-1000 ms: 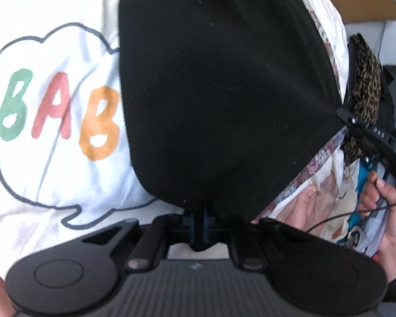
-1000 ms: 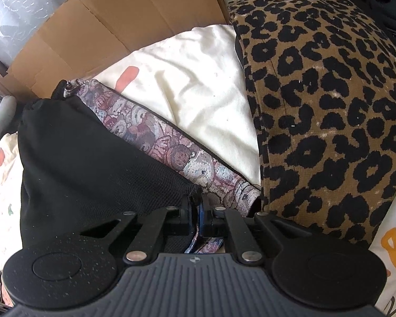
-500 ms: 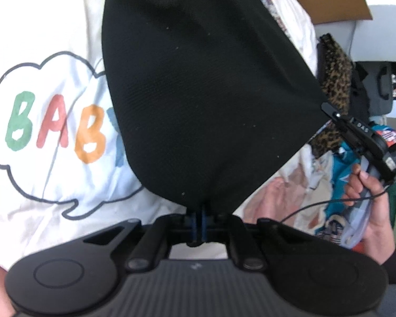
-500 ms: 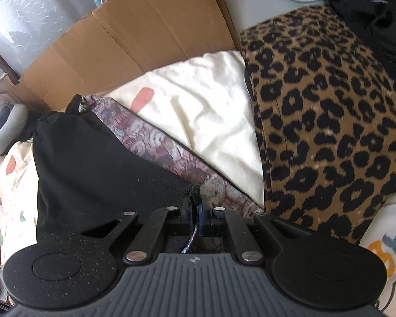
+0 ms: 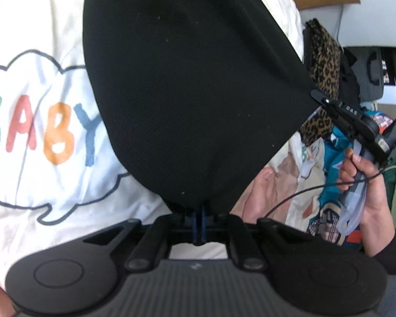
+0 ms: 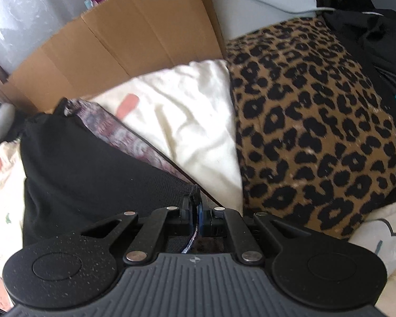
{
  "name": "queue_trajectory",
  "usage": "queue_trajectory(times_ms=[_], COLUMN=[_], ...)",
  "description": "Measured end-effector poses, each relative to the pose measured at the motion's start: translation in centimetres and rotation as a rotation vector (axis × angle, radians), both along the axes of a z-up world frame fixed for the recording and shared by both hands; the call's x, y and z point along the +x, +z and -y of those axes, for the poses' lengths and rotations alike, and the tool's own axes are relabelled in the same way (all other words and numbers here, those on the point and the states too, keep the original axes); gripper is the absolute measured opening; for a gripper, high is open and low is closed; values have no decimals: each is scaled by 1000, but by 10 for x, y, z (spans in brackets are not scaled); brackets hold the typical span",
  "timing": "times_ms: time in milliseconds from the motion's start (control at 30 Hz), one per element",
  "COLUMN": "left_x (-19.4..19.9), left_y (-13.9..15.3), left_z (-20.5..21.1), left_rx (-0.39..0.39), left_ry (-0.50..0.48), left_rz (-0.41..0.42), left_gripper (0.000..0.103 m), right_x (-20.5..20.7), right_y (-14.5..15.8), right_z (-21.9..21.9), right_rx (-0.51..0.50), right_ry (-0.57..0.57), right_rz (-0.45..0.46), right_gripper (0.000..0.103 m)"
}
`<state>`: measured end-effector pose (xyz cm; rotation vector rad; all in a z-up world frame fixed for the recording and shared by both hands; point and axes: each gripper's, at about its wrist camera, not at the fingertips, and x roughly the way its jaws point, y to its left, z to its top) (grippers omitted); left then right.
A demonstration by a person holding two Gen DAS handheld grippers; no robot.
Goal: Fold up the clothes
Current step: 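Hold the folded shorts up with the left gripper while the right gripper pins the lining, then open the right gripper off the lining while the left gripper holds the shorts up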
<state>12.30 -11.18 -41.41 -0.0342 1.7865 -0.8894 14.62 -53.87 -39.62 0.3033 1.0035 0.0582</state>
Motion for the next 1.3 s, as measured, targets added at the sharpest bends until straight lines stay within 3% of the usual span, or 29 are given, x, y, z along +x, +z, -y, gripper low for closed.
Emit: queue_trajectory(times_ms=[333, 500, 633, 800, 1000, 1300], left_x=[-6, -7, -7, -11, -16, -13], left_y=[-15, -24, -26, -25, -16, -24], left_z=[-7, -10, -7, -2, 2, -2], left_rx=[49, 47, 39, 20, 5, 41], left_ry=[-43, -16, -9, -35, -113, -124], left_rz=[57, 23, 7, 13, 38, 68], left_gripper=[7, 16, 16, 4, 3, 3], right_x=[0, 2, 2, 0, -2, -1], right_y=[-30, -27, -25, -23, -15, -33], right_z=[17, 17, 22, 24, 21, 17], right_rx=[45, 42, 45, 37, -6, -47], right_ry=[-34, -30, -32, -25, -17, -8], right_rz=[-57, -41, -32, -15, 26, -21], right_gripper=[4, 7, 7, 5, 3, 3])
